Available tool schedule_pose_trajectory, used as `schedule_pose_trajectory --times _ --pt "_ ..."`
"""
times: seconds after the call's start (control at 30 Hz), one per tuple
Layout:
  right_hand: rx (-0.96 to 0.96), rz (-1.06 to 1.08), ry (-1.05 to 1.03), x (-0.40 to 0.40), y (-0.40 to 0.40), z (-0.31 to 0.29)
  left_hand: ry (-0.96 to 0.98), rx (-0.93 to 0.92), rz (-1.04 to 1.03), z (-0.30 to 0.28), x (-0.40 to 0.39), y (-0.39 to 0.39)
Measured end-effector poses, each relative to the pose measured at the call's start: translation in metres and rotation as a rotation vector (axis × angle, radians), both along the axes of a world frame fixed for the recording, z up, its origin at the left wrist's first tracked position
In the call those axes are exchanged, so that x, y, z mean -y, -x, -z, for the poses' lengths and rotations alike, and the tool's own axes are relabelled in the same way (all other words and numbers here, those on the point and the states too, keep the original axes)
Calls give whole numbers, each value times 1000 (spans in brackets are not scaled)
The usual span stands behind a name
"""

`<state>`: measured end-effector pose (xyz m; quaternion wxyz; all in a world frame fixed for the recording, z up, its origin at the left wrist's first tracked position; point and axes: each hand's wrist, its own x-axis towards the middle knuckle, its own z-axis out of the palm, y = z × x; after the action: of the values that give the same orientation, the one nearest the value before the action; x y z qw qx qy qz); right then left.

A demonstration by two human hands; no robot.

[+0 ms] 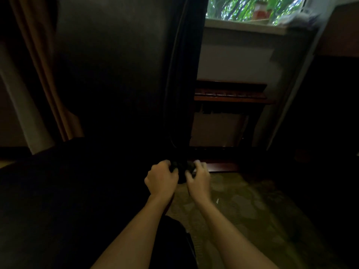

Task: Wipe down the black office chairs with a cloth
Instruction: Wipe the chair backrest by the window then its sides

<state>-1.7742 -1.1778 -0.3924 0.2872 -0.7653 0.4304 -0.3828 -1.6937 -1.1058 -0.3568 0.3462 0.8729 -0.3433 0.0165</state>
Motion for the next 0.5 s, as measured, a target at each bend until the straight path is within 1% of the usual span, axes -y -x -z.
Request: schedule_pose_trajectory --times 0.07,0.1,0.17,0.23,0.3,0.43,0.5 --pt "118 -3 84 0 -4 -30 155 -41 -7 -13 -5 -3" --pt "145 -2 131 1 -6 -47 213 -54 -13 -20 -6 -5" --pt "132 -14 196 4 -10 -68 255 -48 -19 -30 -7 -10" --pt "86 -21 217 7 -13 -68 218 -49 -30 -30 -7 -13" --pt "58 -17 209 9 -12 -50 175 -80 -46 -21 -7 -11" --pt "47 -42 105 9 -5 3 39 -18 107 7 -3 2" --pt "65 -80 41 10 -3 22 -28 39 147 14 1 4"
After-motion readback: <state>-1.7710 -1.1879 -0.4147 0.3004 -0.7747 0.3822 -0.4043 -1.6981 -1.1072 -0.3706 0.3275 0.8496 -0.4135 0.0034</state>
